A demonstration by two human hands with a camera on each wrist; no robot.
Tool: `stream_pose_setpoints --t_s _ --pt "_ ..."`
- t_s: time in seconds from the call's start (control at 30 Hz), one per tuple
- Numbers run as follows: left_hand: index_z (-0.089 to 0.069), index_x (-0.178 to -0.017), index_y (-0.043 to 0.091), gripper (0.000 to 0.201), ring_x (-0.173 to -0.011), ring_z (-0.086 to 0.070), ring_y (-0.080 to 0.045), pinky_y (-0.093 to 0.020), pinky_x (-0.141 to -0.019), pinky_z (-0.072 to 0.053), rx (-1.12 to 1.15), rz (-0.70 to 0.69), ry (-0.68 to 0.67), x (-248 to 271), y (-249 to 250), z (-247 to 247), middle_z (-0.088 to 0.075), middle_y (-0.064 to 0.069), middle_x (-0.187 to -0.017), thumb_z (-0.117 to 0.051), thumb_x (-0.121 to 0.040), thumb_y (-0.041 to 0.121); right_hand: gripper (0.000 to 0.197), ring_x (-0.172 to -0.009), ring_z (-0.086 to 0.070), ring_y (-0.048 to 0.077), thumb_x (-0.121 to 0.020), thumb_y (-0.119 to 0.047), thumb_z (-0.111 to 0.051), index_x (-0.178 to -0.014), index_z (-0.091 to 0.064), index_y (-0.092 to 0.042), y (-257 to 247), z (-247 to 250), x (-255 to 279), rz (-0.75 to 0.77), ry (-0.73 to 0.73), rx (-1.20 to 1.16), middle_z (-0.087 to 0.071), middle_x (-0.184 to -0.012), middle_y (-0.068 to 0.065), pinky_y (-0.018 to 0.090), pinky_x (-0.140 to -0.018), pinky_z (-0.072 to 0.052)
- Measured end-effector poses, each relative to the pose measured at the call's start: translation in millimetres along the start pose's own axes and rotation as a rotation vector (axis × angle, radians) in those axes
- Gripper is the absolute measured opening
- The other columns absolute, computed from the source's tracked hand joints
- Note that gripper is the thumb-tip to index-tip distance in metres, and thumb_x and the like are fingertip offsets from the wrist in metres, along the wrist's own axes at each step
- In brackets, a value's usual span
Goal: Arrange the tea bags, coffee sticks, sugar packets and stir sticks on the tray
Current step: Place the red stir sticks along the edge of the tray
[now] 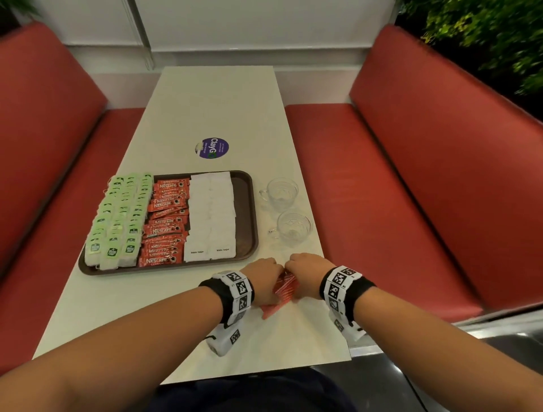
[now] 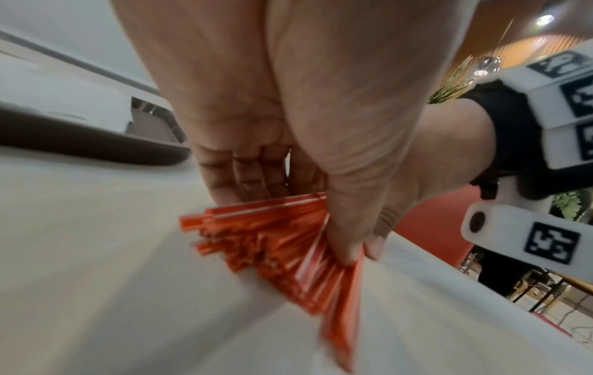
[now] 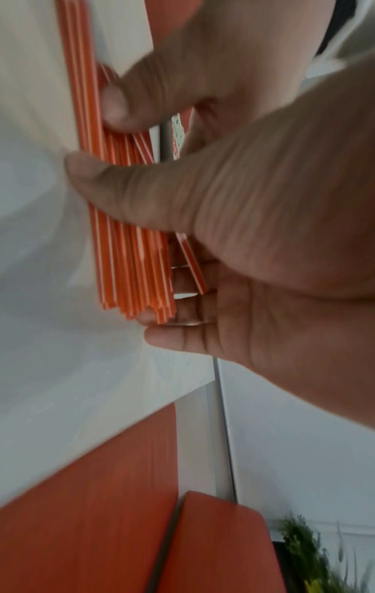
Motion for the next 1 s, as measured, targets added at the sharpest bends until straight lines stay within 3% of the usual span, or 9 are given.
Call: stream_pose_setpoints --t_s 0.1,0.27,0.53,0.67,0.83,1.0 --pt "-0.066 -0.114 0.015 0.035 -0.094 -0.062 -0.028 -0.039 -0.085 -0.051 -0.021 -0.015 -0.037 5 -19 4 -0.063 -0.008 -0.104 -0.068 -0.084 0.034 0.041 -0.089 -0.062 0.026 -0.077 -0.044 -0.079 -0.102 -0.063 -0.015 -13 -6 -9 -0.005 -0.013 -0.054 -0.064 -0.098 0.006 0.032 -0.074 -0.045" --pt "-0.065 -0.119 0.016 0.032 -0.098 -0.061 -0.028 -0.039 -0.086 -0.049 -0.102 -0.041 -0.08 16 -44 0 -0.062 -0.009 -0.108 -0.055 -0.094 0.033 0.032 -0.08 -0.059 0.026 -0.085 -0.042 -0.07 -0.099 -0.066 -0.014 -33 -9 -25 0.03 -0.025 -0.066 -0.067 -0.093 0.008 0.032 -0.07 -0.044" --pt "-0.058 -0.115 0.01 0.028 -0.104 -0.058 -0.028 -0.04 -0.091 -0.046 -0.091 -0.018 -0.065 17 -57 -6 -0.059 -0.01 -0.112 -0.046 -0.1 0.031 0.028 -0.099 -0.059 0.029 -0.096 -0.034 -0.058 -0.11 -0.056 -0.011 -36 -6 -39 0.048 -0.053 -0.12 -0.062 -0.108 0.011 0.035 -0.079 -0.043" --pt "-0.055 -0.114 0.01 0.026 -0.104 -0.058 -0.028 -0.04 -0.09 -0.046 -0.105 -0.015 -0.1 15 -59 -7 -0.059 -0.011 -0.114 -0.045 -0.101 0.031 0.023 -0.098 -0.061 0.03 -0.099 -0.03 -0.053 -0.109 -0.058 -0.01 -38 -6 -39 0.071 -0.08 -0.078 -0.065 -0.107 0.012 0.035 -0.078 -0.042" --pt "-0.054 -0.11 0.013 0.023 -0.097 -0.06 -0.026 -0.04 -0.088 -0.049 -0.058 0.002 -0.086 15 -58 4 -0.06 -0.009 -0.11 -0.04 -0.102 0.03 0.022 -0.098 -0.061 0.03 -0.101 -0.028 -0.049 -0.109 -0.059 -0.01 -36 5 -36 0.081 -0.049 -0.092 -0.062 -0.108 0.011 0.04 -0.086 -0.049" --pt "-0.051 -0.112 0.017 0.024 -0.091 -0.062 -0.026 -0.034 -0.078 -0.046 -0.018 -0.007 -0.022 22 -57 30 -0.065 -0.008 -0.104 -0.044 -0.102 0.037 0.015 -0.085 -0.057 0.026 -0.102 -0.026 -0.049 -0.103 -0.057 -0.014 -33 34 -28 0.114 0.009 -0.127 -0.065 -0.101 0.011 0.032 -0.073 -0.039"
Point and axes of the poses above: each hand's wrist, its own x-axis away from the middle knuckle, its own z-axis out of the back of the hand, y = z × x, the point moved 5 cm from there along -x, towards the middle knuckle
